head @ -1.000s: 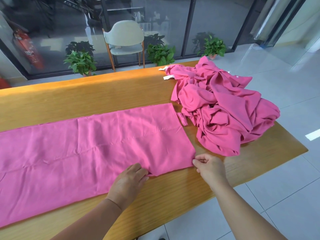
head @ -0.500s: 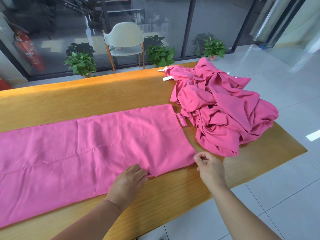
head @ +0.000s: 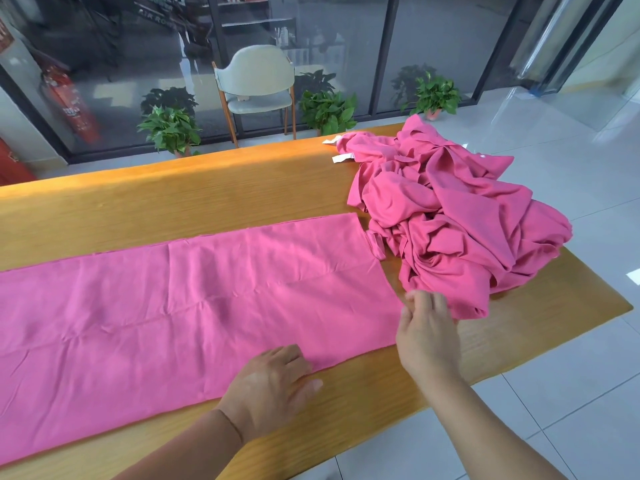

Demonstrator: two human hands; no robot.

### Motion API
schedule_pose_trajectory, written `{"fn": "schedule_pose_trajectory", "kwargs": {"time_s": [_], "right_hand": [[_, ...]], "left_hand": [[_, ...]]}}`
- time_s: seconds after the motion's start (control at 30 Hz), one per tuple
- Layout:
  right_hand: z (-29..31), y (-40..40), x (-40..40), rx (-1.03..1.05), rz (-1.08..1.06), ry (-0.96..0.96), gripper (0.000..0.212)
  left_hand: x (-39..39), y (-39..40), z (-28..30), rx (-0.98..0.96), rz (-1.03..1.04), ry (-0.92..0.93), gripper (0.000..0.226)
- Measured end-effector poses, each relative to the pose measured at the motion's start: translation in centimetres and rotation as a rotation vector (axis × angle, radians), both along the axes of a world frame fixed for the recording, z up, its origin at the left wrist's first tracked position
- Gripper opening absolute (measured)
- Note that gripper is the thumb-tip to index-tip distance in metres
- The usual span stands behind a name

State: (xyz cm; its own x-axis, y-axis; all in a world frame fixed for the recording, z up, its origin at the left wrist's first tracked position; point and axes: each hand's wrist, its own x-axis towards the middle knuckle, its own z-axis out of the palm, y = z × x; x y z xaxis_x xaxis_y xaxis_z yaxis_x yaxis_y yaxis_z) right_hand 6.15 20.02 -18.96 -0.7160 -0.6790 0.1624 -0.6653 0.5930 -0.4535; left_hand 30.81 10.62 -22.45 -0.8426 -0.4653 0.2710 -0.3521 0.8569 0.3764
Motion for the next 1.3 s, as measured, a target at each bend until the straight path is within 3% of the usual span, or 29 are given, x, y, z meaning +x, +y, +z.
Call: {"fn": "schedule_pose_trajectory", "kwargs": {"time_s": [0.1, 0.2, 0.27, 0.37, 0.5, 0.57, 0.67, 0.8, 0.93, 1.03, 1.13, 1.3], "right_hand": [[0.2, -3.2, 4.3, -0.070, 0.327, 0.079, 0.036], [-0.8, -6.6, 8.5, 0.132, 0.587, -0.064, 0.050], [-2.2, -7.3, 8.7, 0.308, 0.654, -0.009, 0.061], [-3.6, -6.6, 4.8, 0.414, 0.586, 0.065, 0.079], [-3.2, -6.4, -0.2, 0.526, 0.350, 0.095, 0.087], [-2.4, -7.8, 0.5, 0.482, 0.338, 0.049, 0.080], [-2.0, -10.6, 3.4, 0.358, 0.483, -0.006, 0.064], [-3.7, -11.3, 1.4, 0.448, 0.426, 0.022, 0.077], [-3.8, -10.8, -2.3, 0.418, 0.180, 0.063, 0.093], [-3.2, -13.4, -0.5, 0.267, 0.362, 0.106, 0.074], [-3.1, -16.7, 0.7, 0.220, 0.515, 0.111, 0.060], [-4.3, -20.0, -3.6, 0.380, 0.444, 0.005, 0.072]], "left_hand": [[-0.6, -1.2, 0.2, 0.022, 0.216, 0.006, 0.040], [-0.8, -2.6, -1.0, -0.026, 0.343, -0.287, 0.064], [-0.7, -2.7, -1.5, -0.031, 0.332, -0.434, 0.071], [-0.8, -2.9, -1.7, -0.028, 0.317, -0.482, 0.077], [-1.4, -2.5, -0.5, 0.027, 0.290, -0.470, 0.082], [-2.5, -3.6, 0.6, 0.054, 0.321, -0.394, 0.075], [-4.9, -7.2, 1.7, 0.062, 0.357, -0.319, 0.070], [-5.3, -10.8, 0.0, 0.052, 0.241, -0.485, 0.079], [-5.2, -11.7, -0.7, 0.052, 0.242, -0.445, 0.080], [-8.4, -13.4, -0.1, 0.060, 0.239, -0.372, 0.073], [-11.0, -16.1, -0.5, 0.010, 0.229, -0.428, 0.071], [-11.1, -17.6, -1.4, -0.020, 0.232, -0.481, 0.079]]}}
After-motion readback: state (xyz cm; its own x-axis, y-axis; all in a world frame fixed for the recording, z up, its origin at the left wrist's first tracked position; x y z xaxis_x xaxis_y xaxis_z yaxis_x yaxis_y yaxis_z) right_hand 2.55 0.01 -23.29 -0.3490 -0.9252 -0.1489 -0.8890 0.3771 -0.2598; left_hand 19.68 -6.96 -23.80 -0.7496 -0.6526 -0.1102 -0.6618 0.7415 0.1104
